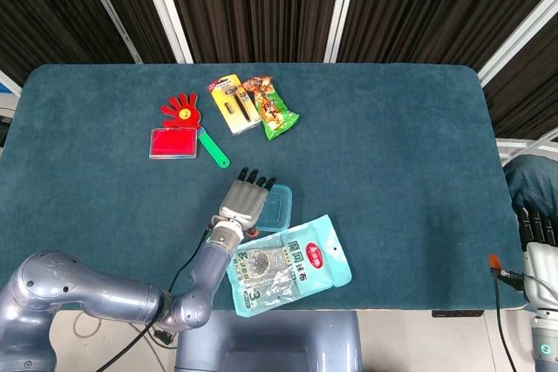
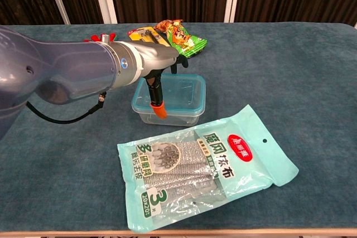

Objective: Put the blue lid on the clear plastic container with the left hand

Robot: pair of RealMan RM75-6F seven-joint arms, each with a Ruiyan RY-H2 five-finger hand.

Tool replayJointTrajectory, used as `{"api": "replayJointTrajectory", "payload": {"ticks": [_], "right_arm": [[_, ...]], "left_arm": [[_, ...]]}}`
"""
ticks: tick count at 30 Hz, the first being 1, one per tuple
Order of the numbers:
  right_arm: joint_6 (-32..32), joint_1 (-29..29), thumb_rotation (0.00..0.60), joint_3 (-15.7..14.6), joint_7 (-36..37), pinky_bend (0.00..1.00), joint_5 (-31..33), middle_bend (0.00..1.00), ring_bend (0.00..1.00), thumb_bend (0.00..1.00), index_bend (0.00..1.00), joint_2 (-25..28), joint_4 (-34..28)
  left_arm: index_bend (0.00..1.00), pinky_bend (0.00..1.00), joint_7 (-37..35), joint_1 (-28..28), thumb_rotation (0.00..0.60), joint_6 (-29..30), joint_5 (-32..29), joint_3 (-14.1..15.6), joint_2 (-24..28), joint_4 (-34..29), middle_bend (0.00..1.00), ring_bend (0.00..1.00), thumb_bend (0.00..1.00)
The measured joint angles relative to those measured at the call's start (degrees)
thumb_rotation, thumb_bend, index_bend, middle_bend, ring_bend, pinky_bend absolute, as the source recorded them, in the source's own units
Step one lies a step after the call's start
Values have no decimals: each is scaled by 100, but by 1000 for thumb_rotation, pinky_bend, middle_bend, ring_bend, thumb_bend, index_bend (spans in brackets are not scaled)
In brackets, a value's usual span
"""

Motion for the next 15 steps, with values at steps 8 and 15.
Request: {"api": "replayJointTrajectory", "payload": {"ticks": [8, 15], "right_arm": [[9, -10, 600, -1, 0, 0, 11, 0, 0, 351, 0, -8, -3], [10, -16, 600, -4, 10, 0, 13, 0, 0, 352, 0, -8, 2]], "left_arm": [[86, 0, 30, 30, 600, 64, 66, -5, -28, -11, 240, 0, 126], [86, 0, 85, 42, 600, 31, 62, -26, -83, 73, 235, 0, 126]]}}
